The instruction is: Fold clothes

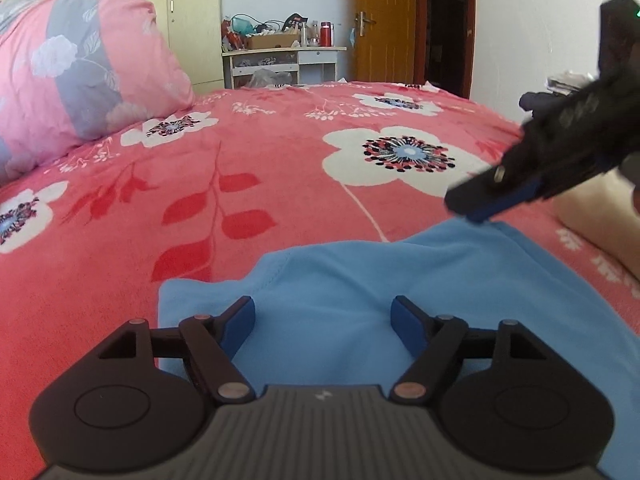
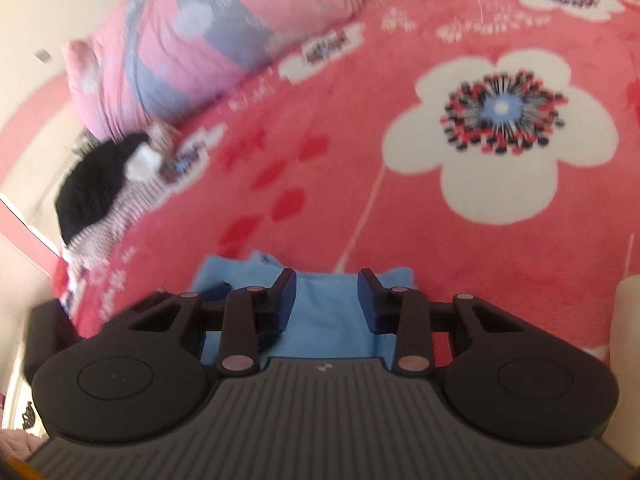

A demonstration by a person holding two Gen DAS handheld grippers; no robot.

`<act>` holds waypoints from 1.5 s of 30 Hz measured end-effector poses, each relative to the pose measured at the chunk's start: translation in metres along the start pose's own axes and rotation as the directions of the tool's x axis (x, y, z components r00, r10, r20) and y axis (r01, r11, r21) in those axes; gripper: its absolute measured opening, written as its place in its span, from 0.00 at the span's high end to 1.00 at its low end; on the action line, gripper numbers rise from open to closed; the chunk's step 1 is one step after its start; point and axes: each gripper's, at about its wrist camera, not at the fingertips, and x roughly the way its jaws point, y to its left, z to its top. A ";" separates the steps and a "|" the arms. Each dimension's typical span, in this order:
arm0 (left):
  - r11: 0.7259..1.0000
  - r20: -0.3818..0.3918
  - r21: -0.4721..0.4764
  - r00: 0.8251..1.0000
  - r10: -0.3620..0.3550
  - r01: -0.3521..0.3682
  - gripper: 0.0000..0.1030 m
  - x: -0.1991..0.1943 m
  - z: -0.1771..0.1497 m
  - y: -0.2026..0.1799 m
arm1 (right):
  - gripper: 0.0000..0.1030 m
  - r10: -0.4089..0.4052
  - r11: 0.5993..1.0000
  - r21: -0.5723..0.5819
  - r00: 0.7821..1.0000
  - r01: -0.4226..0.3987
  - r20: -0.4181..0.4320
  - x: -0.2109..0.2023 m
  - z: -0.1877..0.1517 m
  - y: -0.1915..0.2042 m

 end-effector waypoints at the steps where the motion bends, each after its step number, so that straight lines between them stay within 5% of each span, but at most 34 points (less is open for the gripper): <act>1: 1.000 0.002 -0.003 1.000 -0.002 0.002 0.25 0.000 0.000 0.000 | 0.68 -0.009 1.000 -0.011 1.000 0.009 -0.016 0.003 0.001 0.000; 5: 1.000 0.002 -0.012 1.000 -0.008 0.008 0.25 0.000 -0.001 0.002 | 0.69 -0.046 0.998 -0.057 0.996 0.041 -0.078 0.016 0.005 -0.001; 11: 1.000 0.002 -0.015 1.000 -0.008 0.008 0.24 0.000 0.000 0.001 | 0.71 -0.119 0.959 -0.272 0.986 0.082 -0.120 0.031 0.011 0.016; 14: 1.000 0.001 -0.016 1.000 -0.008 0.008 0.24 0.000 0.000 0.001 | 0.90 -0.128 0.933 -0.352 0.981 0.070 -0.145 0.034 0.007 0.023; 21: 1.000 0.001 -0.016 1.000 -0.007 0.007 0.23 0.000 -0.001 0.001 | 0.99 -0.170 0.872 -0.471 0.985 0.135 -0.033 0.017 -0.003 0.039; 26: 1.000 0.000 -0.016 1.000 -0.006 0.006 0.23 -0.001 -0.001 0.001 | 1.00 -0.255 0.878 -0.419 0.967 0.233 0.003 0.018 0.000 0.018; 32: 1.000 -0.001 -0.015 1.000 -0.004 0.004 0.22 0.000 -0.001 0.001 | 0.96 -0.123 0.921 -0.371 0.992 0.115 0.004 0.013 0.014 0.023; 36: 1.000 -0.001 -0.016 1.000 -0.004 0.004 0.22 0.001 -0.001 0.001 | 0.72 -0.114 0.896 -0.439 0.991 0.072 -0.071 0.040 0.017 0.039; 41: 1.000 -0.001 -0.018 1.000 -0.004 0.004 0.22 0.001 -0.001 0.001 | 0.75 -0.111 0.869 -0.496 0.974 -0.002 -0.198 0.063 0.008 0.043; 43: 1.000 -0.002 -0.018 1.000 -0.003 0.003 0.22 0.001 -0.001 0.001 | 0.89 -0.115 0.841 -0.542 0.975 -0.006 -0.189 0.058 0.003 0.050; 45: 1.000 -0.002 -0.018 1.000 -0.003 0.003 0.22 0.001 -0.002 0.000 | 0.92 -0.136 0.799 -0.601 0.980 0.022 -0.146 0.052 -0.004 0.059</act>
